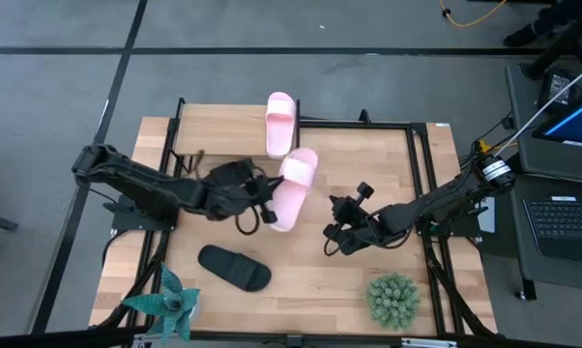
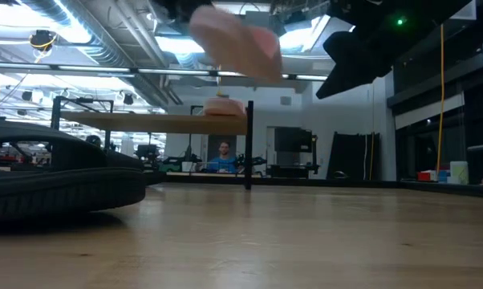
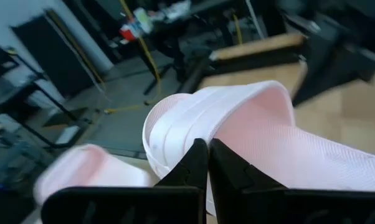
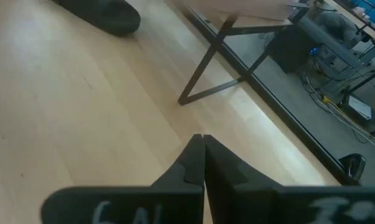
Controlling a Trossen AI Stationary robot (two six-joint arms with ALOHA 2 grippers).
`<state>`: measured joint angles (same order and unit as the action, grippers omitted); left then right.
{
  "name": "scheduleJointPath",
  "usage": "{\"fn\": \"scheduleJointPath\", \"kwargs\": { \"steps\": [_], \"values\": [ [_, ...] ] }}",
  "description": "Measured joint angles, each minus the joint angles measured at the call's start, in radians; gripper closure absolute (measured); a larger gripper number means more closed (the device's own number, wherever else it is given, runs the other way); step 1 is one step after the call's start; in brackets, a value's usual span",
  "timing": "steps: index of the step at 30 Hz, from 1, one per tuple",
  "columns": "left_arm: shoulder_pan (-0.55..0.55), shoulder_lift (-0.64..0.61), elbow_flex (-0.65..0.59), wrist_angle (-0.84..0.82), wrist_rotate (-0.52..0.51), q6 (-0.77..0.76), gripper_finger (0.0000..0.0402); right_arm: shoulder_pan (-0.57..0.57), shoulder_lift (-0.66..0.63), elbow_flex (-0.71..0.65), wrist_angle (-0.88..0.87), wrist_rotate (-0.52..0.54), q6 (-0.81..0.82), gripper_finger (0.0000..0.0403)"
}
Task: Pick and place slides into the shelf
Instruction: Put the pink slide on the shelf
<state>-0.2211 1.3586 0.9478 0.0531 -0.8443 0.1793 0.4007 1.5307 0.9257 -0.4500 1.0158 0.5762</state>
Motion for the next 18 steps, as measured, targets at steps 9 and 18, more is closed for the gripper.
{"fn": "scheduleJointPath", "kwargs": {
  "steps": [9,18],
  "values": [
    [0.005,-0.155,0.001,-0.009,-0.213,0.126,0.0401,-0.001,0.003,0.0,0.0,-0.007,0.0,0.0399],
    [0.127,-0.185,0.001,-0.205,-0.196,0.027,0.0401,-0.036,0.005,-0.077,0.096,-0.058,-0.004,0.0401]
  ]
}}
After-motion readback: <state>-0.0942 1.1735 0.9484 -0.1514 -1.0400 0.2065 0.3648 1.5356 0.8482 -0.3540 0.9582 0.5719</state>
